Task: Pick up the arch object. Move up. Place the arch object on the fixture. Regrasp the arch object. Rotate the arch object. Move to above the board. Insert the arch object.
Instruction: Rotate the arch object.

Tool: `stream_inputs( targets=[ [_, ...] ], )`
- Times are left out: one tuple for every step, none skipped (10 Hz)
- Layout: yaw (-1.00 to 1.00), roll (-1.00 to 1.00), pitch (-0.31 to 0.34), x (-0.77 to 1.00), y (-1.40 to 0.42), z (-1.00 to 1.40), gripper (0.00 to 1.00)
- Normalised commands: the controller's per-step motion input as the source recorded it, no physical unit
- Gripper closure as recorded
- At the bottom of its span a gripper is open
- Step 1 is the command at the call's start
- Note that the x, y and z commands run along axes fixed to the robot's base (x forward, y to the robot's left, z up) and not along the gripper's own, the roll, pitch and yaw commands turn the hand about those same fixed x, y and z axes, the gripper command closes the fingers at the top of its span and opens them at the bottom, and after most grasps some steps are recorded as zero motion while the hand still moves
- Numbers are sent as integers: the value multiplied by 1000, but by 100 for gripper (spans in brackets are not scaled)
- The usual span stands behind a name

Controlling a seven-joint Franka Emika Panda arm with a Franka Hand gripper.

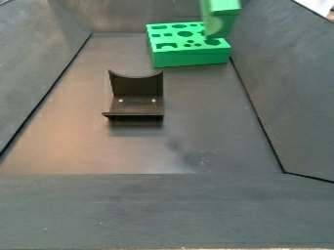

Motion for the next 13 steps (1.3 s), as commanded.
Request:
stream_inputs(
  targets=[
    [-36, -1000, -88, 0, 0, 0, 100],
    [-37, -1000, -72, 53, 33, 6, 100],
    [-43, -1000, -78, 7, 38, 30, 100],
    [-50, -1000, -84, -38, 13, 24, 100],
    [-55, -1000, -84, -45, 17, 15, 100],
    [-62, -1000, -78, -29, 25, 14, 100],
    [-67, -1000, -74, -20, 19, 13, 100],
    [-72, -1000, -72, -24, 17, 14, 100],
    [-76, -1000, -68, -34, 18, 14, 100],
    [-81, -1000, -63, -39, 17, 12, 100],
    [-84, -1000, -64, -35, 15, 11, 100],
    [-84, -1000, -63, -30, 17, 7, 100],
    [-79, -916, -59, -25, 12, 6, 100]
  ],
)
